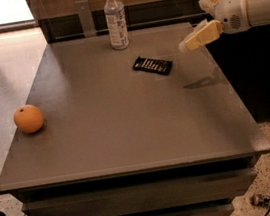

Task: Move rxbar chocolate near orange

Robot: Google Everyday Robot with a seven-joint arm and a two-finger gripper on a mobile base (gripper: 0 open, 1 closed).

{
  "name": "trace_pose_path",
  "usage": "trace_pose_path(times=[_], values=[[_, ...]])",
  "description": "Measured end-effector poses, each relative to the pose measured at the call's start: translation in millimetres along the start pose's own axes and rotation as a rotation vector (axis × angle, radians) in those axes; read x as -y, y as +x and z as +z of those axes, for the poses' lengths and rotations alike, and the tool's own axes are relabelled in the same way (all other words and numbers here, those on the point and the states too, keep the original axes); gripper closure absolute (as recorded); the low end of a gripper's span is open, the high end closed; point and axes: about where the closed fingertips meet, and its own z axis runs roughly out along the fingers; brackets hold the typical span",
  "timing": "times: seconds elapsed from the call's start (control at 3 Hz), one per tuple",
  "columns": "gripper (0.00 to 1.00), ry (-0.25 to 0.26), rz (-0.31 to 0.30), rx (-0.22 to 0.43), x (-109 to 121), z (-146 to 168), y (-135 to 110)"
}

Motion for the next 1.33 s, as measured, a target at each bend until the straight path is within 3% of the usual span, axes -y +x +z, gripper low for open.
trace_pose_path(times=[0.67, 1.33], values=[[0.0, -0.031, 0.015, 0.013, -4.5, 15.0, 7.8], [0.0, -0.107, 0.055, 0.057, -12.0, 62.4, 34.6]])
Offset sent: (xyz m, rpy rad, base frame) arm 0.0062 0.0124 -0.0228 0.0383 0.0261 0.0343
